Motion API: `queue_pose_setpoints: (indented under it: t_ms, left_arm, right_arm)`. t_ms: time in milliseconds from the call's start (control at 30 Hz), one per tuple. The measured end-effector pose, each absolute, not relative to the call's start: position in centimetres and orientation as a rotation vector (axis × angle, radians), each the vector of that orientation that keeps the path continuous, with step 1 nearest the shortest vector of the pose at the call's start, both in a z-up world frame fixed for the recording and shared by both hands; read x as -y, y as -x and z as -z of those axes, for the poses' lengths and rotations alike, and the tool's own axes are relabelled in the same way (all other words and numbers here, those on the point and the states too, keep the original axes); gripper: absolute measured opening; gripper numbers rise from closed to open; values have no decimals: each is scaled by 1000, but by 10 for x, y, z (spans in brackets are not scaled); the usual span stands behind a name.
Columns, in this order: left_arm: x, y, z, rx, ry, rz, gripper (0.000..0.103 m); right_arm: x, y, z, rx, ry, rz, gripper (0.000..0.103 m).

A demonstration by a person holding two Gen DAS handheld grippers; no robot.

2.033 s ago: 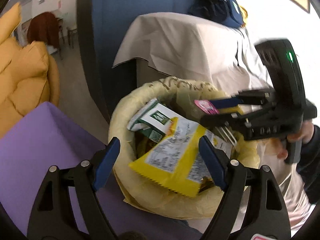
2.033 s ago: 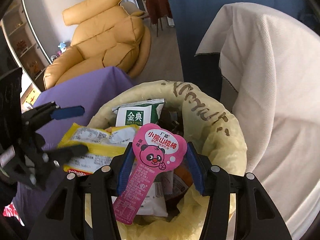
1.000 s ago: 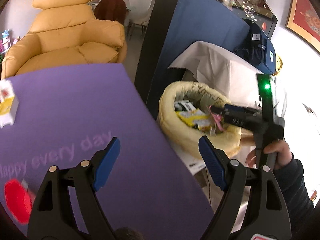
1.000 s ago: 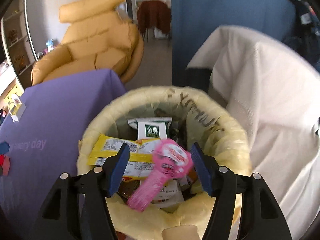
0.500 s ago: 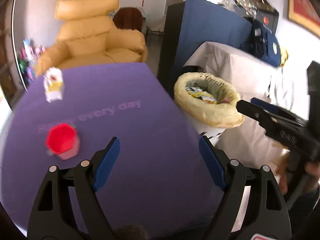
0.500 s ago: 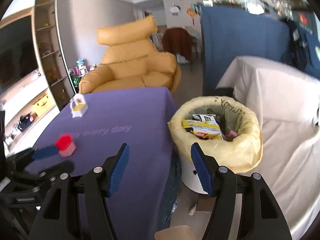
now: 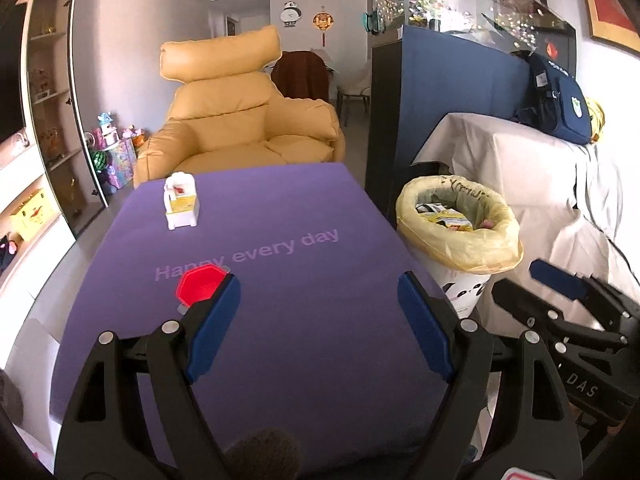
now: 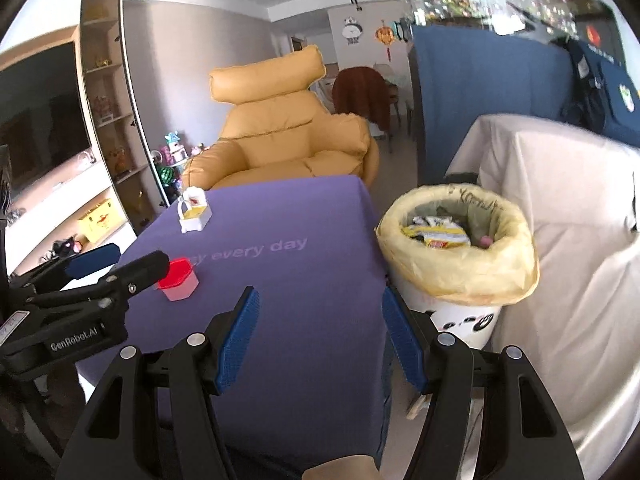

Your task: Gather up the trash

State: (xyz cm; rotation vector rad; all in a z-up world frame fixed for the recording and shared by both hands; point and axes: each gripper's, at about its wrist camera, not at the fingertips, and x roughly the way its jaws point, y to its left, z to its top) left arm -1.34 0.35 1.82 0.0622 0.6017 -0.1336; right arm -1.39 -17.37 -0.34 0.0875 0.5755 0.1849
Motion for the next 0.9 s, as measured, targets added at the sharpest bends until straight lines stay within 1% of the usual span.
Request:
queue_pose_setpoints:
  t_ms: [900]
  left_arm:
    - [-3, 13, -15, -616, -59, 137, 77]
  right_arm:
    - [176, 18, -2, -551, -83, -171, 60]
